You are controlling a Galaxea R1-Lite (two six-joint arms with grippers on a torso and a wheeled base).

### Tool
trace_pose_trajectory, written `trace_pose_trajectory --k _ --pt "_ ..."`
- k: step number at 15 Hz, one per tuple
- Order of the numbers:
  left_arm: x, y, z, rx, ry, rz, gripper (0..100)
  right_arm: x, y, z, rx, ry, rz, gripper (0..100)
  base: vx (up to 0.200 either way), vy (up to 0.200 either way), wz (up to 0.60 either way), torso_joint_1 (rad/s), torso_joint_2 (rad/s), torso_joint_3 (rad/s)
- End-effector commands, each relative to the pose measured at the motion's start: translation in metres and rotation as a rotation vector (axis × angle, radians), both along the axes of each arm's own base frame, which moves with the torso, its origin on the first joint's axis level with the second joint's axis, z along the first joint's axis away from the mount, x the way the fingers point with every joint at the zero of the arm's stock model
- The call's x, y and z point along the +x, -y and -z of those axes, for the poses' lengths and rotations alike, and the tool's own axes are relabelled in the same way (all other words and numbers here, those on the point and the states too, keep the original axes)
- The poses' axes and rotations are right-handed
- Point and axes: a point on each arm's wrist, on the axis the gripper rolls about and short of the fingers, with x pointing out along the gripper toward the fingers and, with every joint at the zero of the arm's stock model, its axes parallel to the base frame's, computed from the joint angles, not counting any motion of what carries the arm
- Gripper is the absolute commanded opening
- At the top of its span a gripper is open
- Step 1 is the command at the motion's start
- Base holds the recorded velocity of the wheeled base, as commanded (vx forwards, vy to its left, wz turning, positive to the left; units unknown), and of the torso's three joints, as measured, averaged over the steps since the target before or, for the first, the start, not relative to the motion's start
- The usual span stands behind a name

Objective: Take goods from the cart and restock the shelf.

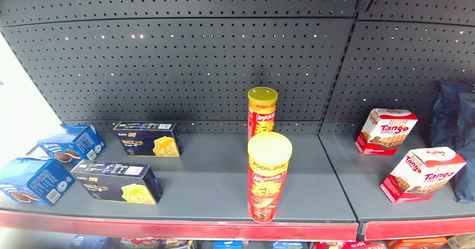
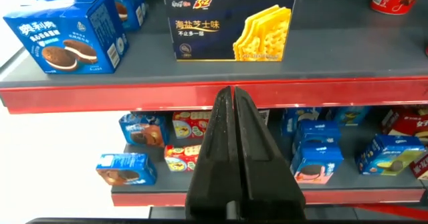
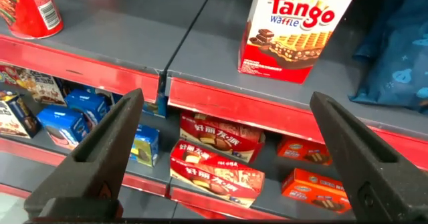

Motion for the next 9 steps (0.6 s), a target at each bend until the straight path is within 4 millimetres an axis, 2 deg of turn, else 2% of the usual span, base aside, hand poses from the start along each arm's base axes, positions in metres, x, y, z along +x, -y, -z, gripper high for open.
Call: trace_pose_trajectory --k 1,9 --pt "0.0001 0.0000 0.0000 0.000 -0.001 0.002 0 0.0001 0.0001 0.0002 0.001 -0.001 0.003 100 0.000 0.000 0.00 0.000 0.00 0.000" --pt "0.0001 0.0000 0.0000 -0.001 -0.001 0.002 0 -0.0001 -0.0001 -0.0001 -0.005 0.000 -0.003 100 0.000 0.000 0.00 0.000 0.00 0.000"
